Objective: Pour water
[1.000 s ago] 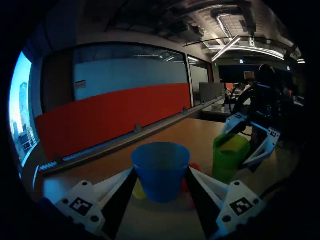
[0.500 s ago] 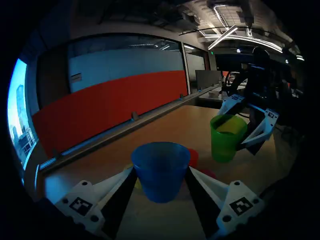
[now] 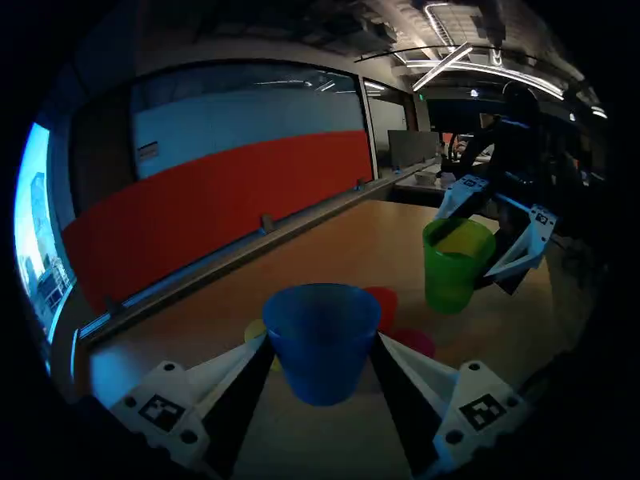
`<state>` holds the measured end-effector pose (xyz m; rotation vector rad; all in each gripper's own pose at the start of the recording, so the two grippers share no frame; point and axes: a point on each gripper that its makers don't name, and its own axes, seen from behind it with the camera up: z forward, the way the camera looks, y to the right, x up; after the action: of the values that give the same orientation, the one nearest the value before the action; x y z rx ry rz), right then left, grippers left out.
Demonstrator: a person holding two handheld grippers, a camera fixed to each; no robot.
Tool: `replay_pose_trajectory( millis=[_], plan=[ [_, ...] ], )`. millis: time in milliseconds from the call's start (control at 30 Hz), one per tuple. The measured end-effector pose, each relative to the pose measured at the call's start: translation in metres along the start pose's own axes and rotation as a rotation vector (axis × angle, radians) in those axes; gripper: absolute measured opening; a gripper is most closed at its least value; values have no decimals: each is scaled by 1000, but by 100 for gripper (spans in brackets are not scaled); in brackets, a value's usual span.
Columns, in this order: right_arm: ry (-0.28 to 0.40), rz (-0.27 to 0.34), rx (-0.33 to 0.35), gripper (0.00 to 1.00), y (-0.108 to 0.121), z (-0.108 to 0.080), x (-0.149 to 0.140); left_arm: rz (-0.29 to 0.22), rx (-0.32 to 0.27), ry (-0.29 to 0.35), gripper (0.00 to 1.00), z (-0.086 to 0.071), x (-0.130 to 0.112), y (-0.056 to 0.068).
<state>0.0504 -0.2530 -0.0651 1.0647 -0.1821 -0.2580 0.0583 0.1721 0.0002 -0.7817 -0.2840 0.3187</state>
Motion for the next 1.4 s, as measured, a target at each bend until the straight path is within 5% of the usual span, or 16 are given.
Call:
replay_pose_trajectory(
  millis=[1400],
  plan=[
    [-181,33,31,90,8,-18,-59,75,-59,-180,83,11,-60,7]
  ],
)
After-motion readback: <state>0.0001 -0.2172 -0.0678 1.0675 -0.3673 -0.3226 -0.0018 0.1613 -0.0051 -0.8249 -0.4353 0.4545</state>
